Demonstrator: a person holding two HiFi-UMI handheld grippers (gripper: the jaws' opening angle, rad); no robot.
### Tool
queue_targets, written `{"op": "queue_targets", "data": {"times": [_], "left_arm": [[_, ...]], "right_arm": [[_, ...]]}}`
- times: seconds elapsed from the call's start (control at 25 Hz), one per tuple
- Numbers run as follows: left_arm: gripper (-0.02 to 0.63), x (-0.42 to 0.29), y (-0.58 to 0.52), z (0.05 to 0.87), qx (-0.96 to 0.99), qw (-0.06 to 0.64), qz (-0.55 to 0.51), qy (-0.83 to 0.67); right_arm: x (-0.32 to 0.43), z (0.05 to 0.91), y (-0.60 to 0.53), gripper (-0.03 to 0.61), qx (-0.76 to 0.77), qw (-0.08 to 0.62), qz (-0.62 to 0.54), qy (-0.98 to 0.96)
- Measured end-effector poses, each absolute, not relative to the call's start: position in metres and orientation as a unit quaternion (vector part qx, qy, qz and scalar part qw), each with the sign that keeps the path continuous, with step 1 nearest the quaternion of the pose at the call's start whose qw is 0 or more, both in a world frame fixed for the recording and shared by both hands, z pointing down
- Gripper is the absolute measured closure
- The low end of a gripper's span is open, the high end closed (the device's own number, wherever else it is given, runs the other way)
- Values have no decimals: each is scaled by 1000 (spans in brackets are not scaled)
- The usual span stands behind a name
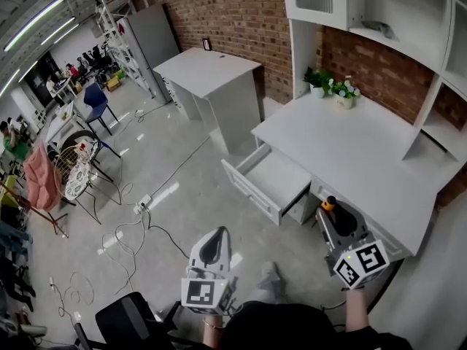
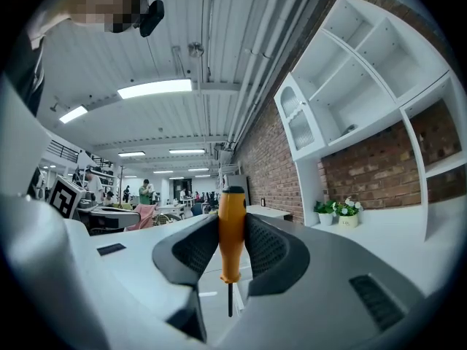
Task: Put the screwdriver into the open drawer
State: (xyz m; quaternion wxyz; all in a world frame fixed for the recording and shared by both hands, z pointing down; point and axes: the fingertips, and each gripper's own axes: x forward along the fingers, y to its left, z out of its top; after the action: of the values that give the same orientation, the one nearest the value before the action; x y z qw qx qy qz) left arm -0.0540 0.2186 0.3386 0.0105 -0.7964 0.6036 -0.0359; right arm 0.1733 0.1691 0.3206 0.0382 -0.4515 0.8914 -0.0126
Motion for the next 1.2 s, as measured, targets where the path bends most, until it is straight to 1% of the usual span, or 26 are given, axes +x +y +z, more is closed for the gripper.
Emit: {"op": "queue_targets", "data": {"times": [0.36, 0.76, 1.2], "left_arm": [[604, -62, 144, 354, -806, -14, -24, 591], [604, -95, 65, 371, -812, -26, -38, 582], [604, -105, 10, 400, -820, -62, -47, 567]], "right_arm": [[159, 331, 102, 463, -458, 20, -26, 888], [112, 343, 22, 463, -443, -10, -47, 895], [78, 366, -39, 463, -433, -38, -62, 899]]}}
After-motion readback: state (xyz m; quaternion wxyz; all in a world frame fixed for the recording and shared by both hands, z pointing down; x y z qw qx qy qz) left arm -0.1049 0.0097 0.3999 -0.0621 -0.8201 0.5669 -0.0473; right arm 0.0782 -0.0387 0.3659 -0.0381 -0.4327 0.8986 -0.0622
